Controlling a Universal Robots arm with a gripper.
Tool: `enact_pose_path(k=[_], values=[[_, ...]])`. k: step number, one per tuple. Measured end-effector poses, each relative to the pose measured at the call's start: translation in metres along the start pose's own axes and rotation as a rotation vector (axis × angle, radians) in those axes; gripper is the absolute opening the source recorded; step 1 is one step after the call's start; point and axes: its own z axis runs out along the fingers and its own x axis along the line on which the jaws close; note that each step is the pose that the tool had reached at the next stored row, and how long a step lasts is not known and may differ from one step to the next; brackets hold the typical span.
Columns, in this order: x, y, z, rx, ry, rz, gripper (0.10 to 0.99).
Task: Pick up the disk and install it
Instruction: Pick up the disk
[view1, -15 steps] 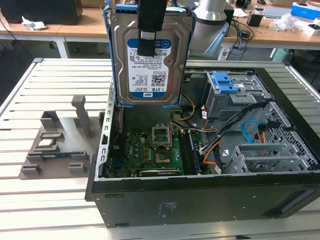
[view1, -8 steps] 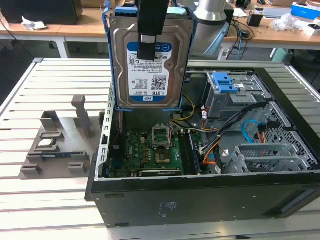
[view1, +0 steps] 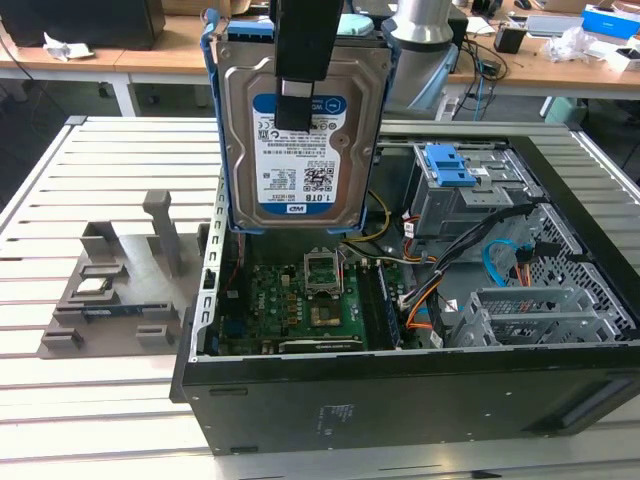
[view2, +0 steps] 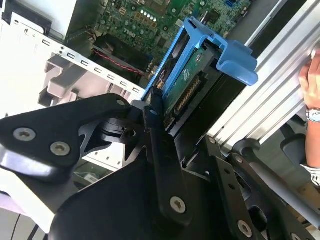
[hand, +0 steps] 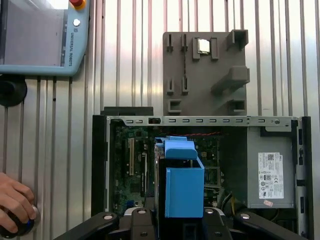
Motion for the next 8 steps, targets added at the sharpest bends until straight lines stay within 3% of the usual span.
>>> enact_pose_path(k=[8], values=[[0.0006,-0.0147,-0.0009,0.0,-0.0001,0.0,0.353]])
